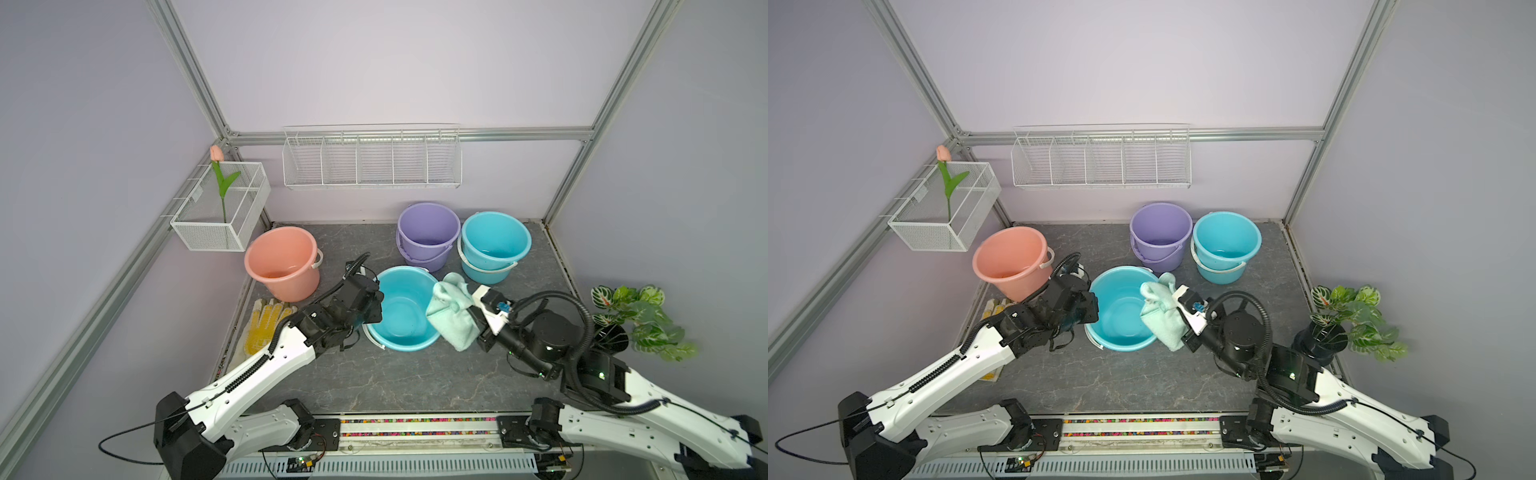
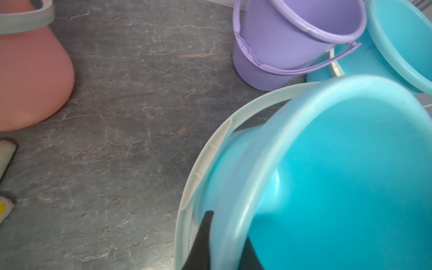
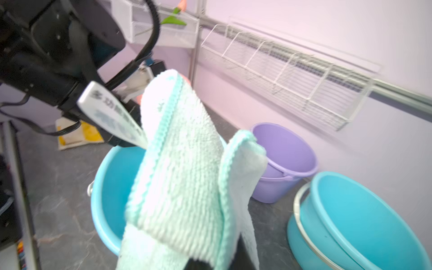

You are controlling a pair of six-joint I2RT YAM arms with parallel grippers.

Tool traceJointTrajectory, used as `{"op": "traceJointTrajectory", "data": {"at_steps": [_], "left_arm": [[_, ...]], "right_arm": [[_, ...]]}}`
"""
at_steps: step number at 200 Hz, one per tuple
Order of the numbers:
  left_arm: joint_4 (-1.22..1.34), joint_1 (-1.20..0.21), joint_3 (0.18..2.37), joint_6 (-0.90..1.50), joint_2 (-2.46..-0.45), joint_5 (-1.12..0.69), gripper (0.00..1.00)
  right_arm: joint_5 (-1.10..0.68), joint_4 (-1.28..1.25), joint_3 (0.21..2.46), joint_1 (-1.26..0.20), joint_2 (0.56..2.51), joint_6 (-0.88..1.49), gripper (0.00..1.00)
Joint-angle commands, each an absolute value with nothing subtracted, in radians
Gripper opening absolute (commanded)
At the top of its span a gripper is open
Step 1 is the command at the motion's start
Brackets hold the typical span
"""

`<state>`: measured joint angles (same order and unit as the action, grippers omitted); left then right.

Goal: Wipe the inside of the bucket with a cloth
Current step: Place the bucket at the center of the board.

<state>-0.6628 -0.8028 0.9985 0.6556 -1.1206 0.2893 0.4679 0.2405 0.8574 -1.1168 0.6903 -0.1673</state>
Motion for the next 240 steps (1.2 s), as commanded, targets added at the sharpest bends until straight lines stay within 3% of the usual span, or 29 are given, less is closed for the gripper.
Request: {"op": "traceJointTrajectory", "data": {"at_steps": [1, 58, 138, 240], "left_arm": [[-0.717, -0.711, 1.031, 0.723, -1.1, 0.25, 0.0], [-0.719, -0.468, 1.095, 0.885, -1.159, 0.27, 0.0], [-0.685, -0.344, 1.402, 0.973, -1.499, 0.286, 0.0], [-0.663, -0.241, 1.738, 1.026, -1.914, 0.088, 0.0]], "right_arm": [[0.617, 0.233, 0.836, -1.104, 0.607, -0.123, 0.07], [0.653, 0.288, 0.814, -1.099, 0.507, -0.108, 0.07], [0.638, 0.294, 0.825, -1.097, 0.497, -0.105, 0.07], [0.631, 0.315, 0.828, -1.097, 0.488, -0.094, 0.07]]}}
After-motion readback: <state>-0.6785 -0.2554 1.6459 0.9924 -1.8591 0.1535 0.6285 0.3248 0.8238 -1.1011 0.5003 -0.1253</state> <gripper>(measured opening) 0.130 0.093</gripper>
